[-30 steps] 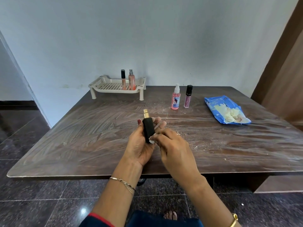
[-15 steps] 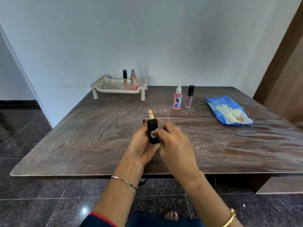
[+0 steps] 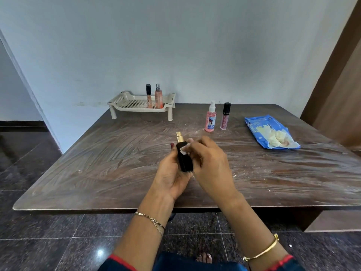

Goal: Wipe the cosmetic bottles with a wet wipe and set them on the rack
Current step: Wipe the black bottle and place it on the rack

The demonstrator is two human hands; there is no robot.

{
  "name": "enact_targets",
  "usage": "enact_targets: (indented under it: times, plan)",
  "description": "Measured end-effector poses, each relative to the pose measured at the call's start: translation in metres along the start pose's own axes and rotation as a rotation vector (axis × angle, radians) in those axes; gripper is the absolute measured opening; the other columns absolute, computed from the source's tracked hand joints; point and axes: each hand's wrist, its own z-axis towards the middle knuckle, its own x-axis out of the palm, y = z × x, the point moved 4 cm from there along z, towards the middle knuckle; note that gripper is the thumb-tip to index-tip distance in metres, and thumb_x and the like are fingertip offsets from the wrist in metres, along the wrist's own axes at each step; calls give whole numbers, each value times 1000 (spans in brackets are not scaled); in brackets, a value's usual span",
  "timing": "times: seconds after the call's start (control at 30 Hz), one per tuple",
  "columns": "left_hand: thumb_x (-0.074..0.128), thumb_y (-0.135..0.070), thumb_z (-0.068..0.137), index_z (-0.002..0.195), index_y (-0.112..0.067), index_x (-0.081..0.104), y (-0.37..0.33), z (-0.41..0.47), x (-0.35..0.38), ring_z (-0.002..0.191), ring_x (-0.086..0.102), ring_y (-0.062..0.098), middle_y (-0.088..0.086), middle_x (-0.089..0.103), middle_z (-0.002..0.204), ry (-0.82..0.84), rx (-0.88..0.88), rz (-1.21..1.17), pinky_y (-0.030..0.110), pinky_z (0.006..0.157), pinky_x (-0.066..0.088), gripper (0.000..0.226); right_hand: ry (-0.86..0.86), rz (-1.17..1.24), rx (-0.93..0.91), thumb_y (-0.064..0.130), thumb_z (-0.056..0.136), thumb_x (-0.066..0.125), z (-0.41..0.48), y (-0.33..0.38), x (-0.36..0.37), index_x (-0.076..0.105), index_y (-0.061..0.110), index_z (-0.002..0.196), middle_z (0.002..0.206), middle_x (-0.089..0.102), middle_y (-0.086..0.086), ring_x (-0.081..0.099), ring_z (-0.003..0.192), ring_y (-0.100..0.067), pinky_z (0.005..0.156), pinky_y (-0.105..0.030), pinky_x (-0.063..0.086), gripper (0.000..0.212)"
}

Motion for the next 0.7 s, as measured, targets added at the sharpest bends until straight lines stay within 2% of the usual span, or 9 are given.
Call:
enact_targets:
  times: [0.07,0.1,0.17,0.23,0.33,0.43,0.57,0.63,0.7]
  plan:
    - [43,-37,98,114,-1,60,-2,2,-2,103,57,25,16,61,96,-25,-12,28,41,93,52,43,51,-75,-24,-3,79,63,-12,1,3,68,10,94,91,57,-3,59,73,-23,60,-42,53,20]
    - [46,-41,96,114,-2,59,-4,3,-1,96,59,24,13,59,88,-26,-19,54,42,90,54,45,79,-111,-34,-5,78,64,-17,2,4,67,9,95,92,57,-3,58,71,-23,57,-41,52,22]
    - [54,-42,88,114,-4,58,-5,4,-1,73,61,17,8,58,78,-32,-28,85,35,70,59,47,119,-160,-62,-6,77,66,-27,3,6,66,11,98,94,56,-2,56,69,-22,53,-38,50,27]
    - [61,-36,81,112,-4,58,-6,6,-5,69,53,13,5,54,82,-47,-17,74,29,63,56,45,139,-178,-87,-5,79,65,-32,3,8,66,12,101,95,55,-2,55,69,-22,52,-38,49,28]
    - [62,-34,78,107,-6,56,-6,7,-8,74,48,13,4,54,85,-67,-2,19,26,76,47,41,112,-118,-57,-4,80,64,-33,-1,8,66,12,99,95,56,-2,57,73,-22,55,-39,50,25]
    - [61,-33,78,120,-3,53,-9,7,-6,80,53,11,6,62,89,-69,11,-36,27,83,45,52,45,1,7,-5,79,65,-30,-7,7,69,14,96,95,58,2,59,78,-17,61,-38,52,26]
    - [51,-37,91,125,-1,53,-9,5,-4,97,55,16,8,61,106,-49,2,35,40,109,35,50,-39,176,110,-6,80,64,-18,-9,5,72,17,95,92,60,8,61,85,-8,73,-32,54,29]
    - [45,-39,95,131,0,49,-8,4,-3,111,51,24,11,58,118,-51,13,64,46,112,32,53,-46,227,159,-5,81,64,-9,-9,4,73,18,95,91,60,8,61,87,-7,77,-31,54,29]
    - [43,-38,97,131,2,50,-8,3,-1,113,51,26,15,56,121,-41,28,63,45,111,34,52,-33,219,163,-4,81,64,0,-7,3,73,18,96,92,61,9,60,88,-7,79,-30,54,28]
